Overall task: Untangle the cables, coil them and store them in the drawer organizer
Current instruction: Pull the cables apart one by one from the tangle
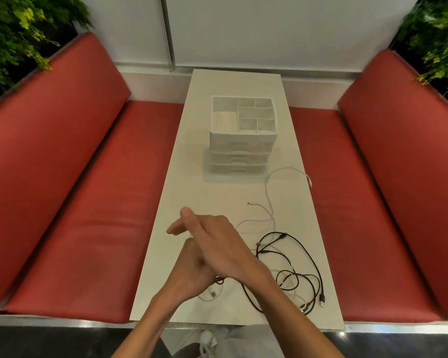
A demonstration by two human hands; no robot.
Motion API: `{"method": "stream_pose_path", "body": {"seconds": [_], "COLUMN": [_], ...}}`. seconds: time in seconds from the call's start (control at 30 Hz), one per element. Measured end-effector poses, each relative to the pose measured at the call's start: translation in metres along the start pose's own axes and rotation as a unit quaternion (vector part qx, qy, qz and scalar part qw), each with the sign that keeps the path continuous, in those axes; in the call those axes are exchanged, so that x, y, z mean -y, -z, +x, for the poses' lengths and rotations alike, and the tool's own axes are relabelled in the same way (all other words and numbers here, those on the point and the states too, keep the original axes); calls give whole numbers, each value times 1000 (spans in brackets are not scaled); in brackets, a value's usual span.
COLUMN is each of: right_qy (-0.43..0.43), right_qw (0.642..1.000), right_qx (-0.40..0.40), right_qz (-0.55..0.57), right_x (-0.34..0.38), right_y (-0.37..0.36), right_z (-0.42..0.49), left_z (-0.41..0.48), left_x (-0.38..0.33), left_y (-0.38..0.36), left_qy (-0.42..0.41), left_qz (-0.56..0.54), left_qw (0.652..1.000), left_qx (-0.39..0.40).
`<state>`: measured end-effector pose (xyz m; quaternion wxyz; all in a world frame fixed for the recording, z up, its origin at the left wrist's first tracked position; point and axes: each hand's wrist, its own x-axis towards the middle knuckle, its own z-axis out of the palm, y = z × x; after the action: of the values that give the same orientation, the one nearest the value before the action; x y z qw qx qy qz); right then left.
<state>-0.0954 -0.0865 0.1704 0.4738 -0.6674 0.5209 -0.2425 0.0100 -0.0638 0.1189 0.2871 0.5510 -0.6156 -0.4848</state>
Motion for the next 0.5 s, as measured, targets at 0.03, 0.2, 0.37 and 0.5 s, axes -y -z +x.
{"method": "stream_pose_path", "body": {"seconds": [0.03, 0.2, 0.37, 0.5], "right_qy": [-7, -47, -130, -205], "right_qw": [998, 983, 961, 931], "right_qx": [7, -116, -237, -301], "right_qz": [66, 133, 54, -30], "right_x": [-2, -48, -144, -218], "right_y": [4, 27, 58, 79], "right_z": [3, 37, 80, 97], "left_z": [0, 9, 18, 22], "left_x": [-1, 6, 6, 9], "left_y": [-1, -2, 6, 11], "left_qy": [0, -2, -5, 11], "left_qz": [-5, -72, -105, -112], "left_qw": [1000, 996, 988, 986], "left_qx": [-10, -54, -114, -121]}}
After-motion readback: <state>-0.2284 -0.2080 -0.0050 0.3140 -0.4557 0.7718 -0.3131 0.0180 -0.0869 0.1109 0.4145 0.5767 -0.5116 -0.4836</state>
